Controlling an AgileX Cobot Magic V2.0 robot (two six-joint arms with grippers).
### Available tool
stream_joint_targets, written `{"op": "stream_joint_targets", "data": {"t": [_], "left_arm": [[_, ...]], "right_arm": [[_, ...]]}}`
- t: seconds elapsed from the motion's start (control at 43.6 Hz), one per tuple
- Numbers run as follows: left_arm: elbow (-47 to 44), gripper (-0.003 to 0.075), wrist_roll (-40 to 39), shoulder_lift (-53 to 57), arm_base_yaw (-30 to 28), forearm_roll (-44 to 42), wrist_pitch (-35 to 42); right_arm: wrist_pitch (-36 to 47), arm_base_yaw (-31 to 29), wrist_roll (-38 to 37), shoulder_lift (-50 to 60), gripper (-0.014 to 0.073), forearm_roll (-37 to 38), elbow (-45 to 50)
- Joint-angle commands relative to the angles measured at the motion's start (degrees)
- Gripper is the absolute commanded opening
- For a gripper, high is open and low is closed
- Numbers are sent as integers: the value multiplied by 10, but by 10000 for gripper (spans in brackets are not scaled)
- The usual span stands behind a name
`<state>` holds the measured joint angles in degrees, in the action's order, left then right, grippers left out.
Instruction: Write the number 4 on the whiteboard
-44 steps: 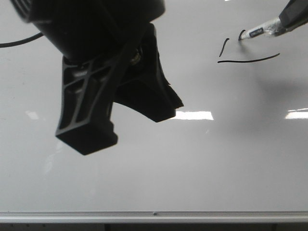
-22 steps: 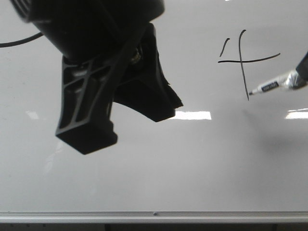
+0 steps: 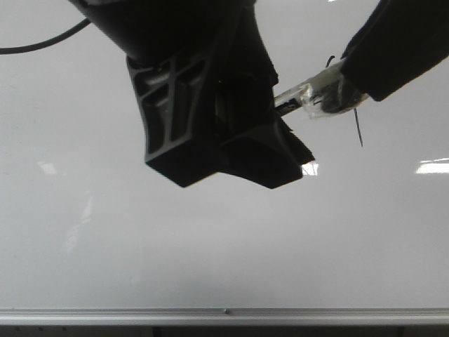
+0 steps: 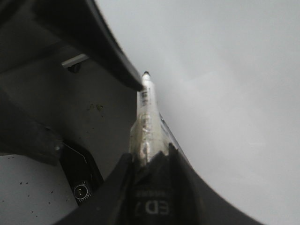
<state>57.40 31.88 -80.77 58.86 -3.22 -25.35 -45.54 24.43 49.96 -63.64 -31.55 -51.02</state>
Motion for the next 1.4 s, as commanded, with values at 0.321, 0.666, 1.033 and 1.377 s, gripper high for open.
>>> {"op": "stream_joint_targets", "data": {"t": [0.321,0.666,1.033,1.377], "left_arm": [[19,369,-7,23,-12,1,41],[19,104,-7,23,-28,15,46],[19,-20,-9,23,-28,21,42],[1,-20,-79,43,-132,24,-2]], "right_arm": [[-1,46,7,34,-62,-17,-18],[1,46,7,59,-62,-38,-18],[9,46,7,59,333,-41,-18],[26,-16,-53,120,549,-28,-17]]}}
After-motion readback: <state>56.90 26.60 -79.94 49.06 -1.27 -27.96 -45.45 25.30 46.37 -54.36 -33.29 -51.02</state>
